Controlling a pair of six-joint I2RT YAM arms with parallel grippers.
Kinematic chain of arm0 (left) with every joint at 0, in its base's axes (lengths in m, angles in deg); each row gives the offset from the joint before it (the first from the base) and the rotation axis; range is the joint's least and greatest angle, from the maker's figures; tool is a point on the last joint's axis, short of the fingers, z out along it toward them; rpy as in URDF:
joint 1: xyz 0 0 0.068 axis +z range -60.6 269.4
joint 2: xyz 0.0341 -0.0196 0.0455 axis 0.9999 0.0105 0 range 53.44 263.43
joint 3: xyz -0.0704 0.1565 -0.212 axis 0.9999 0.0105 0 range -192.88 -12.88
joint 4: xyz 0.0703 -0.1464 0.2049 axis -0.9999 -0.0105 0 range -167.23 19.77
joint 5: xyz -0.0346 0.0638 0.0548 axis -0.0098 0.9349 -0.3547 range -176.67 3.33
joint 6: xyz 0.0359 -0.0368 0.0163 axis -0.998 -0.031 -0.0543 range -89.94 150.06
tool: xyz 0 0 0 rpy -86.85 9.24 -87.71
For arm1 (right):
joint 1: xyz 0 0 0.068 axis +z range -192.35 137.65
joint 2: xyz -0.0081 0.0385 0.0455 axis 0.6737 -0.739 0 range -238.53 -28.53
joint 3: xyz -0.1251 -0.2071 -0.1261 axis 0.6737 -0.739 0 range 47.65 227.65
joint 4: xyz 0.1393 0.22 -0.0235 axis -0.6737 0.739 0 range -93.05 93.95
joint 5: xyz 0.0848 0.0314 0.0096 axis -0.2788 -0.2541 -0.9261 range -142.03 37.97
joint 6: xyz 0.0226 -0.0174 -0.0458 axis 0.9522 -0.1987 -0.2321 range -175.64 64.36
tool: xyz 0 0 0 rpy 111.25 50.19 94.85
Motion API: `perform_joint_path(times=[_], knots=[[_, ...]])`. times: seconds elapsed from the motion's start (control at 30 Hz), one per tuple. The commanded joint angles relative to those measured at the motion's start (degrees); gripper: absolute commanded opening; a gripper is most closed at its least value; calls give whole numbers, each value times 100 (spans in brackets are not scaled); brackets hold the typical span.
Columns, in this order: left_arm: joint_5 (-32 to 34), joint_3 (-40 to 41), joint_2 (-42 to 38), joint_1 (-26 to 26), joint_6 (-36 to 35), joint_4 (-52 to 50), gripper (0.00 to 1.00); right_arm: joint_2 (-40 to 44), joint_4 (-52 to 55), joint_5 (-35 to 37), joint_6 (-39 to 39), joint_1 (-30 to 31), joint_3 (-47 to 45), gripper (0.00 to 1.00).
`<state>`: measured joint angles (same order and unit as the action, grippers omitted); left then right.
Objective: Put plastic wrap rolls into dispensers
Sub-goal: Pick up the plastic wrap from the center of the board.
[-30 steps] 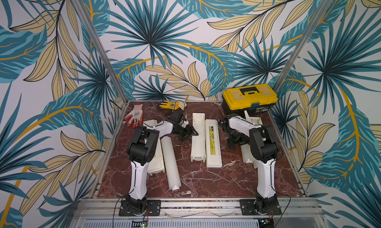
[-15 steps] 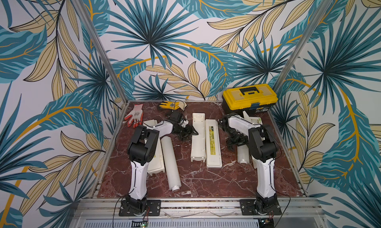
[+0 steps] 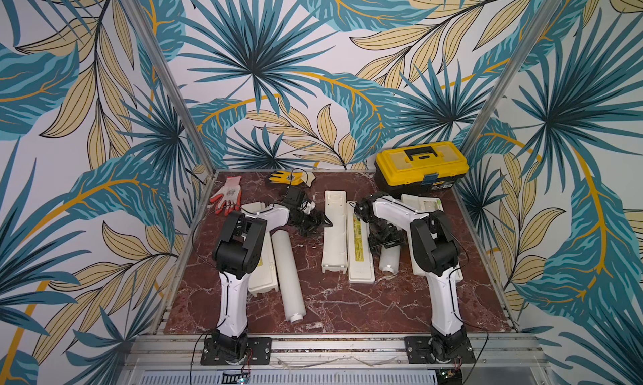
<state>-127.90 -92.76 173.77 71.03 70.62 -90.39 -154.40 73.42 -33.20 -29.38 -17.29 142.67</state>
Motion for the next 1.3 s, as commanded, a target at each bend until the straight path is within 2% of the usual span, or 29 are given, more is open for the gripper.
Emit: perform_joint_path(times=[0.0,0.1,0.2,0.33,0.47,0.53,0.87,1.07,1.17,1.27], knots=[[241,183,9,72,-46,-103,73,-135,-1156,-914,-519,135,-398,77],[212,135,27,78,-69,-109,73,88,-1314,-836,-645,139,-668,77],[195,103,47,79,-81,-128,73,195,-1374,-707,-432,13,-728,89],[162,51,75,79,-71,-130,73,34,-1449,-815,-199,-200,-398,97],[164,50,28,71,-75,-161,73,-223,-1455,-887,-170,-303,-34,99],[177,66,-6,70,-72,-163,73,-341,-1490,-951,-208,-379,54,97],[254,116,-163,71,-121,-266,73,-275,-1688,-1636,-665,-504,-168,71],[280,78,-150,71,-147,-320,73,111,-1313,-1653,-1157,-248,-638,68],[283,74,-141,71,-169,-357,73,362,-1227,-1767,-1046,-201,-945,72],[300,90,-158,70,-189,-393,73,595,-1157,-1211,-662,-213,-1055,91]])
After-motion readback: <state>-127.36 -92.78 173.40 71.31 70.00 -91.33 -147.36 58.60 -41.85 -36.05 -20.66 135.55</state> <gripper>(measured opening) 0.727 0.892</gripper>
